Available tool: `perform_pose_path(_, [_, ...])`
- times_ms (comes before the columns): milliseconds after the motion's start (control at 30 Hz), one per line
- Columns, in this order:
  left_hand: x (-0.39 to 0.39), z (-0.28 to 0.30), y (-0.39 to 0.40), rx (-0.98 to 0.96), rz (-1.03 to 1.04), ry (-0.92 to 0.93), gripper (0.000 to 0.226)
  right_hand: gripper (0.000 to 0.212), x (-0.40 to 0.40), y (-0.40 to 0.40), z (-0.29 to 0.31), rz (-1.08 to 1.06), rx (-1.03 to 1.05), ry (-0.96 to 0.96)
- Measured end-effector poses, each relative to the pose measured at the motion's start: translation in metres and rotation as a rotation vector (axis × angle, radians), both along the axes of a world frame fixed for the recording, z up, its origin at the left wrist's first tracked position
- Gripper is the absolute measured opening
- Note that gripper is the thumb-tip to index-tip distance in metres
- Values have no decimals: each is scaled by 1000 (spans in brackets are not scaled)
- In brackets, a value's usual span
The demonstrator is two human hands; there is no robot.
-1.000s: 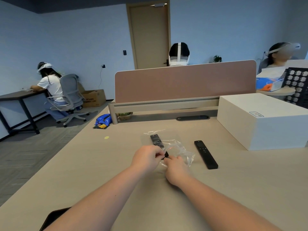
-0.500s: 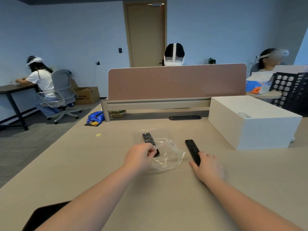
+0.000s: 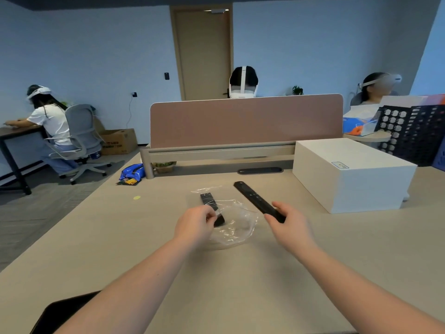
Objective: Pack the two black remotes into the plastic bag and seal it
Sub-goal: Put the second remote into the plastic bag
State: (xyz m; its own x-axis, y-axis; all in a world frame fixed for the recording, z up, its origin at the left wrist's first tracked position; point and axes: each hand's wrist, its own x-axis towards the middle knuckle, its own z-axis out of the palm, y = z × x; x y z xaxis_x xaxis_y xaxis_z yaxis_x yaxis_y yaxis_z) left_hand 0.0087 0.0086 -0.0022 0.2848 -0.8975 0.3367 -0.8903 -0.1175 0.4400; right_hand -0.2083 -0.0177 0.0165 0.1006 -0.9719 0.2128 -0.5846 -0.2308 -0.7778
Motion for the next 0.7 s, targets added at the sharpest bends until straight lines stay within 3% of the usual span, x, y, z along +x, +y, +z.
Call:
perform_pose_path(133, [-7, 2, -2, 3, 52, 35, 10, 38, -5, 23, 22, 157, -10, 56])
perform_pose_path(333, [-15, 12, -1, -8, 71, 21, 10, 21, -14, 45, 23, 183, -88, 373])
perform_pose_path(467, [-18, 12, 3, -36, 0, -44, 12, 10, 0, 44, 6, 135, -126, 394])
perform_pose_path(700, [-18, 14, 6, -93, -79, -149, 12, 16, 48, 17, -19, 105, -117, 415])
